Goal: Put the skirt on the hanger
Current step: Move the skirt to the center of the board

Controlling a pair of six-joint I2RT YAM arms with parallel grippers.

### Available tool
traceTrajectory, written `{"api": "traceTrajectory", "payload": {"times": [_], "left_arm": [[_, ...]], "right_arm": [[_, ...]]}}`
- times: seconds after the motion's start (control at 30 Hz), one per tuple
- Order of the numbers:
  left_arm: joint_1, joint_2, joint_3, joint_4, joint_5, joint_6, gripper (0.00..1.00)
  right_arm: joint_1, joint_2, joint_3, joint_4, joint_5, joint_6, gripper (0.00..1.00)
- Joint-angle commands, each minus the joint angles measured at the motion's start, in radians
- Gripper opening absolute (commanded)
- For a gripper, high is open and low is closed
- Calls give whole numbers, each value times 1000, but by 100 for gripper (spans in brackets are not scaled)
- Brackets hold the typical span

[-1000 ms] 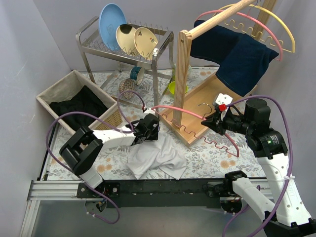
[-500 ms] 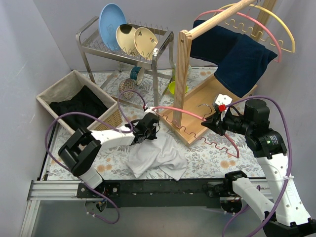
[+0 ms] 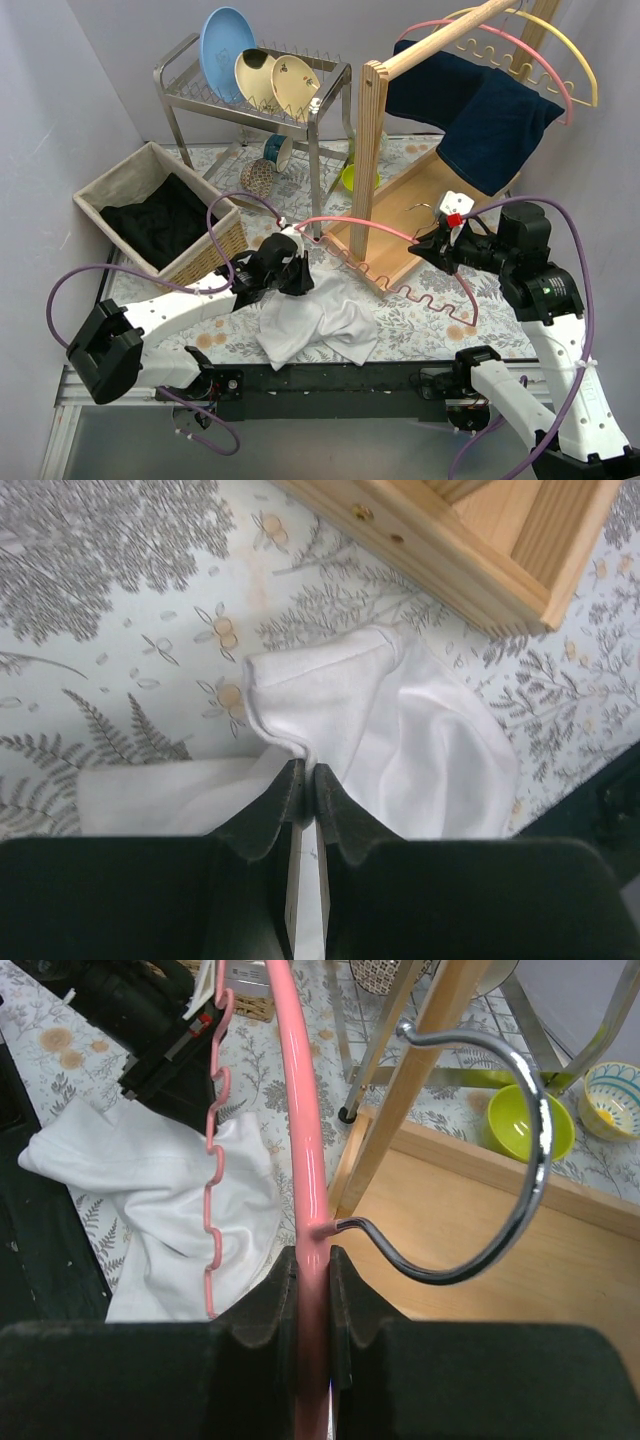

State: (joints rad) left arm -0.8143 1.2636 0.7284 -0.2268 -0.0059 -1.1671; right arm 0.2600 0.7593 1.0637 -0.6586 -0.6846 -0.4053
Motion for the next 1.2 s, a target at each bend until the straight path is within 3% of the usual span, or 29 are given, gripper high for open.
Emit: {"api": "traceTrajectory", "payload": {"times": [0.0, 0.1, 0.2, 0.33, 0.53, 0.73, 0.93, 1.17], "left_arm": [[-86, -92, 26, -19, 156, 31, 0], [-95, -147, 11, -55, 88, -57, 0], [-95, -181, -7, -129, -81, -147, 0], [-83, -204, -70, -152, -155, -253, 0], [-31, -201, -127, -96, -68, -279, 0], [-31, -294, -107, -51, 66, -169, 0], [-34, -440, -63, -112, 119, -100, 0], [-34, -449, -14, -143, 274, -33, 0]], "right_arm": [[-1, 34, -11, 17, 13, -12, 1], [-1, 25, -4, 25, 23, -12, 1], [-2, 11, 39, 19, 26, -10, 1], [-1, 6, 82, -33, -7, -35, 1], [-1, -24, 107, -101, -50, -64, 1], [-4, -28, 36, -18, 149, -52, 1], [-4, -14, -2, 4, 140, -59, 1], [4, 27, -37, 37, 85, -67, 1]]}}
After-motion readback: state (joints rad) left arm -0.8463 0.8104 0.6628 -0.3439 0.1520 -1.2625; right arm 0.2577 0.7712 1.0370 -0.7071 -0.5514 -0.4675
